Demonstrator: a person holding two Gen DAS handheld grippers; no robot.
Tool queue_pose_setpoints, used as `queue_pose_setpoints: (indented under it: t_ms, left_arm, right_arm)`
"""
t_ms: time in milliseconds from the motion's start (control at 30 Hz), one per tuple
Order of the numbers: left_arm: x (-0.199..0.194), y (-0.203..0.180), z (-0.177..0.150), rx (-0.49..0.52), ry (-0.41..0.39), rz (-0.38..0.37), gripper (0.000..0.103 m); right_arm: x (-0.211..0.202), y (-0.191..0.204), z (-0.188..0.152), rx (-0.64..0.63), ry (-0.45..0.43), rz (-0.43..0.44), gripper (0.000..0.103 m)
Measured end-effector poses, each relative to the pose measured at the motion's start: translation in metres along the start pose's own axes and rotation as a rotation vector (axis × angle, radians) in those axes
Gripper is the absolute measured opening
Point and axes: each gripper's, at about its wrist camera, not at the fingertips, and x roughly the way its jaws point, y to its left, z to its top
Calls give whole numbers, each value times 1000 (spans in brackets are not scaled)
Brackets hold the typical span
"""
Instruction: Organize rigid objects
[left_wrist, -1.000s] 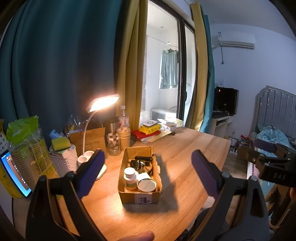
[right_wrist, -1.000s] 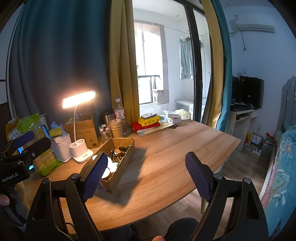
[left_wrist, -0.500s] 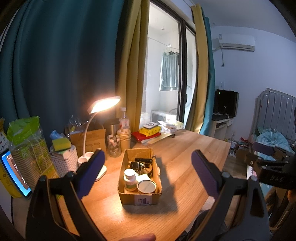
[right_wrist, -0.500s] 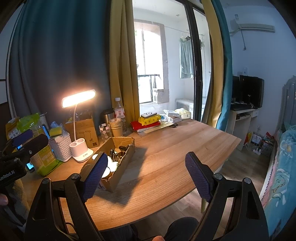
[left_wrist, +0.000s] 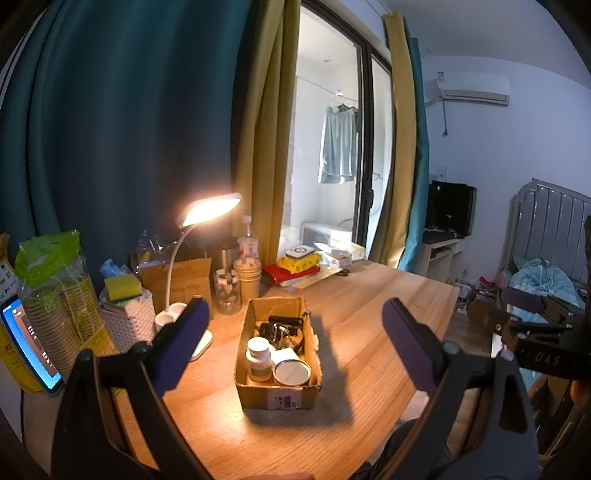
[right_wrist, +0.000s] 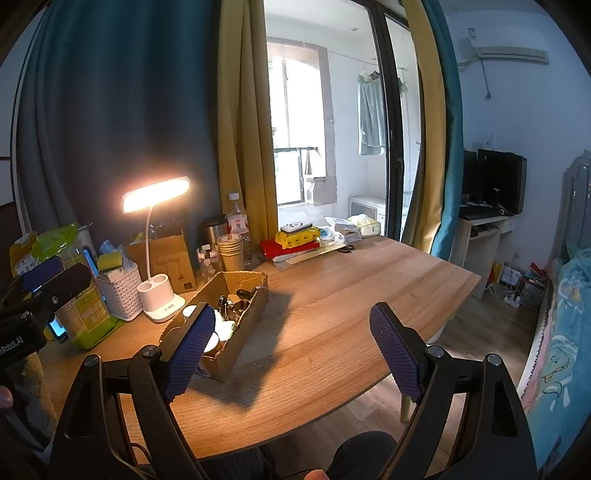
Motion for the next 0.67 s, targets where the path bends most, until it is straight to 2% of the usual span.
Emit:
queue_pose_setpoints:
  t_ms: [667]
  left_arm:
    - [2,-3,-3,-4,8,0,96]
  right_arm:
    - [1,-1,-2,0,2,2,88]
